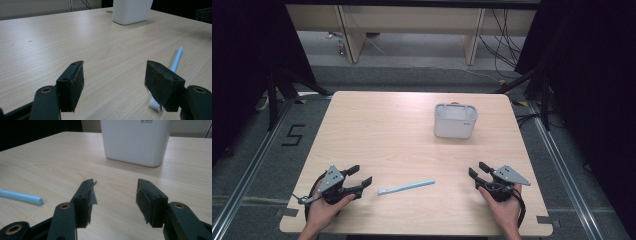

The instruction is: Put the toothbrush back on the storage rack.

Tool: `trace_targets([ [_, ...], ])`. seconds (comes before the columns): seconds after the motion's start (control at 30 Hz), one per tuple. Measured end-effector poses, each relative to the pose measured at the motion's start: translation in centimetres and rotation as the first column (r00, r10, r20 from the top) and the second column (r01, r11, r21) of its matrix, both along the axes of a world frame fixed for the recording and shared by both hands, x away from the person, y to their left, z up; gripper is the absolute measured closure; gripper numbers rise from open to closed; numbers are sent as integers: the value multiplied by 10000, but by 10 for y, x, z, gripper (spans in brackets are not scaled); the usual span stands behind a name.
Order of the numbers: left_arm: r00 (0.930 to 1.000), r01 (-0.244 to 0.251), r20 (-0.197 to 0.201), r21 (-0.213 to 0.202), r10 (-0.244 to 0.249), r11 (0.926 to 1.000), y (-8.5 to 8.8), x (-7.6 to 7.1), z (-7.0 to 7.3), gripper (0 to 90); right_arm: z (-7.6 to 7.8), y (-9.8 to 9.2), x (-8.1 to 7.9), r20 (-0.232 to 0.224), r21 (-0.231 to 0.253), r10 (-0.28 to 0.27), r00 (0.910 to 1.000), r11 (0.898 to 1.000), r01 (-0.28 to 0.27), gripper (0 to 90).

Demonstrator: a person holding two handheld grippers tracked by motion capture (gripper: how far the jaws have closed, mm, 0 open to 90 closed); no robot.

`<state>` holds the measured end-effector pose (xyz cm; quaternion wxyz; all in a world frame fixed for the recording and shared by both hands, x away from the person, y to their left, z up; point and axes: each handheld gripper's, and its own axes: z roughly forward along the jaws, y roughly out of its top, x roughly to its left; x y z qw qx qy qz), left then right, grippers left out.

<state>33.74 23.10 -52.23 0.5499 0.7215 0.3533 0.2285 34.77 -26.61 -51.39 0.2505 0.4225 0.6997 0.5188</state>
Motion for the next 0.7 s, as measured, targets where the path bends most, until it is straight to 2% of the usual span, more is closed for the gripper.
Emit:
trace_targets([
  [0.03,10000,48,45,50,-48,10000,-1,0,0,309,0,0,0,14,48,0,10000,10000,0,494],
  [0.07,10000,53,20,42,-54,10000,-1,0,0,310,0,1,-1,-116,318,47,9999,9995,-43,496],
  [0.1,10000,76,29,-27,-75,10000,-2,1,-1,309,0,1,-1,-126,316,71,9999,9995,-67,498],
  [0.13,10000,-7,-44,106,7,9999,-2,0,0,309,0,3,-2,-183,481,62,9998,9988,-53,503],
  [0.17,10000,-33,-75,133,34,9999,-2,1,0,309,-1,0,1,101,107,202,9997,9997,-203,504],
  [0.2,10000,0,-83,175,2,9998,-2,1,0,309,0,1,1,-56,323,363,9993,9988,-361,504],
  [0.23,9999,-51,-121,170,53,9998,-3,1,0,309,2,1,1,-181,305,632,9978,9976,-627,503],
  [0.3,9999,-121,-75,124,122,9998,-2,1,0,309,5,3,1,-55,258,673,9977,9974,-672,495],
  [0.37,10000,-70,1,-86,70,9999,-1,1,-1,308,8,5,2,-131,11,1052,9944,9944,-1052,490],
  [0.4,10000,-74,-9,-1,74,10000,-1,0,0,307,11,6,1,-252,-308,1111,9935,9932,-1119,489],
  [0.43,10000,-35,-15,43,35,10000,-1,0,0,307,13,7,0,-551,-343,1216,9910,9917,-1236,488],
  [0.47,10000,-35,-15,43,35,10000,-1,0,0,306,13,7,0,-551,-343,1216,9910,9917,-1236,488],
  [0.5,10000,37,20,-49,-37,10000,-2,0,-1,306,17,8,2,-623,-732,1480,9870,9856,-1524,489],
  [0.53,10000,40,16,-47,-40,10000,-2,0,-1,306,21,9,2,-962,-898,1548,9833,9825,-1634,486],
  [0.57,10000,-18,11,74,18,10000,-1,-1,0,305,23,9,5,-855,-1153,1742,9810,9762,-1835,484],
  [0.6,10000,3,8,36,-3,10000,-1,-1,0,305,26,11,8,-997,-1411,2026,9742,9663,-2154,482],
  [0.63,10000,3,-19,5,-3,10000,-1,-1,0,305,31,13,9,-1486,-1726,2345,9607,9504,-2586,483],
  [0.67,10000,4,-14,19,-4,10000,-1,-1,0,305,36,17,11,-1986,-2151,2771,9401,9235,-3177,488],
  [0.7,10000,46,9,95,-46,9999,-1,-1,0,305,42,20,13,-2452,-2682,3242,9136,8830,-3853,505],
])
